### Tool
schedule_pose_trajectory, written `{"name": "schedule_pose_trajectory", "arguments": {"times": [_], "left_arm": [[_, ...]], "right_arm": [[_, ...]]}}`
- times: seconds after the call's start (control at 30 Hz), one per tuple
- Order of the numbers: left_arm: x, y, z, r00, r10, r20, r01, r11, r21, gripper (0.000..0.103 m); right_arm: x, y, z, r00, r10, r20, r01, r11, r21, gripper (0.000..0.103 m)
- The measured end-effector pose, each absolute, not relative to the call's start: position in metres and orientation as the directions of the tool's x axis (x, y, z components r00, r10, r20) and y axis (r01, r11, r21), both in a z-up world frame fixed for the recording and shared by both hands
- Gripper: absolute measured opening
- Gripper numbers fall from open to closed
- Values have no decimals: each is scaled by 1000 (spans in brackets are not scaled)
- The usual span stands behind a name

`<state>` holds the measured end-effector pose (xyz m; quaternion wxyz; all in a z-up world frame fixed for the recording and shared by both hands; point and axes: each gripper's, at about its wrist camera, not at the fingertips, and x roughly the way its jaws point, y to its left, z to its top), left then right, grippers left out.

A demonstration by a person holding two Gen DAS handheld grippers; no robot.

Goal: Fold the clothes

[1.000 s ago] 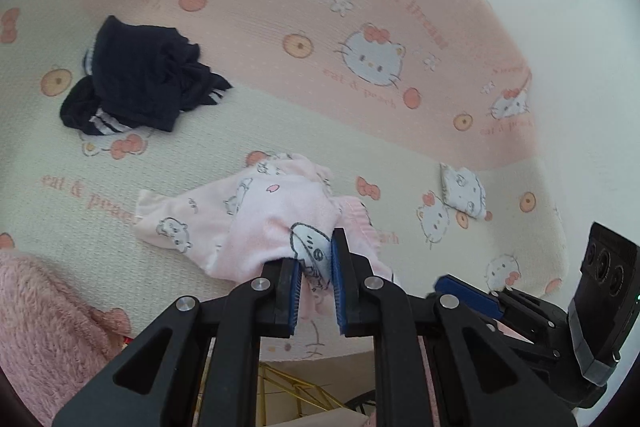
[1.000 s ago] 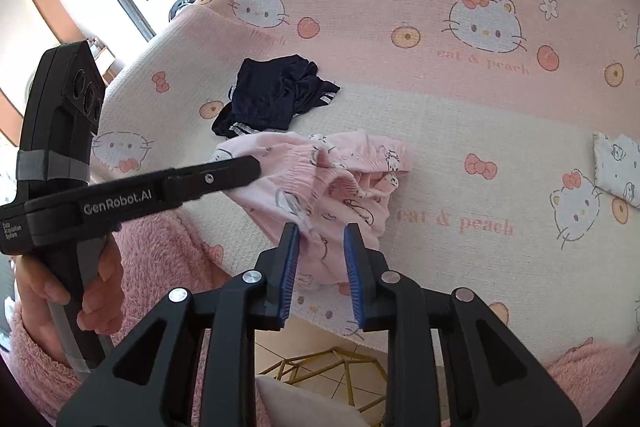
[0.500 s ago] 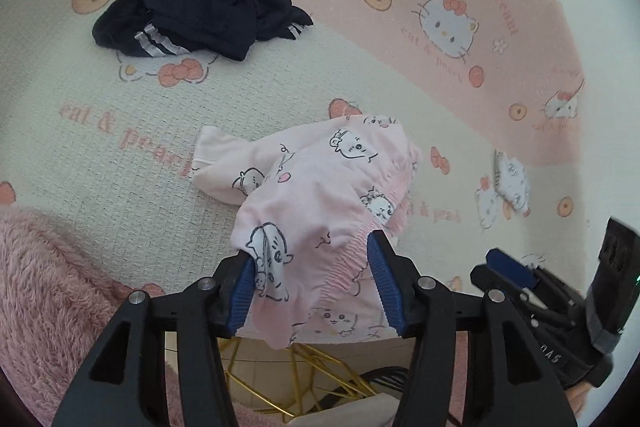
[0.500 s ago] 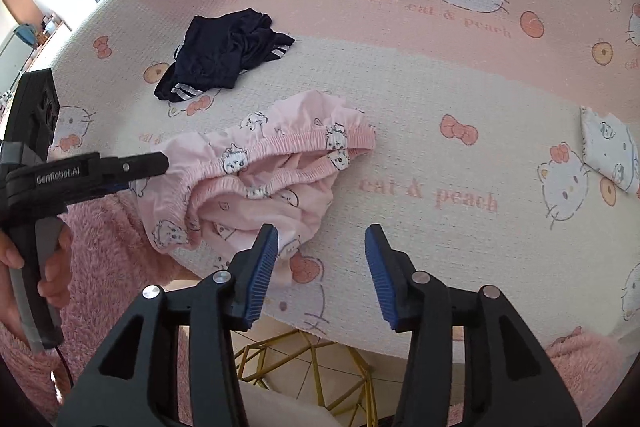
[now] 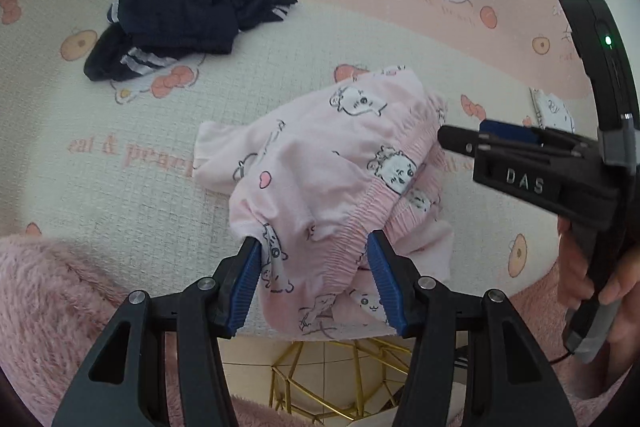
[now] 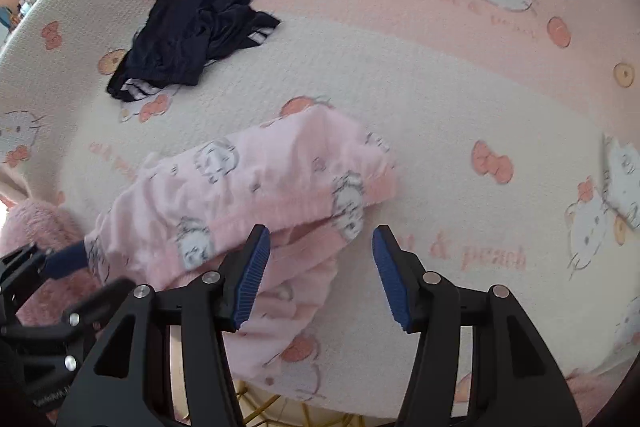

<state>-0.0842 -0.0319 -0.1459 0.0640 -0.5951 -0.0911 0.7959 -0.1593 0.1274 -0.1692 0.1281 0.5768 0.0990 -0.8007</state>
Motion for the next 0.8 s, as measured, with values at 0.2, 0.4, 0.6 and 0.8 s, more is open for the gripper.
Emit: {"name": "schedule_pose_trajectory", "arguments": {"times": [0.2, 0.4, 0.6, 0.8], "left_arm": [[-91, -52, -157, -300, 240, -923, 91, -956, -278, 55], [-95, -61, -172, -267, 264, -927, 125, -944, -305, 55], [-99, -52, -178, -247, 140, -959, 90, -982, -167, 55], [-99, -33, -179, -245, -8, -969, 36, -999, -1, 55]], "right_arm": [[-172, 146, -195, -253, 42, -967, 353, -926, -132, 57], [-179, 144, -210, -273, 49, -961, 395, -905, -158, 63], [-197, 120, -237, -287, 133, -949, 424, -870, -250, 63], [-200, 113, -220, -309, -23, -951, 436, -892, -120, 10]]}}
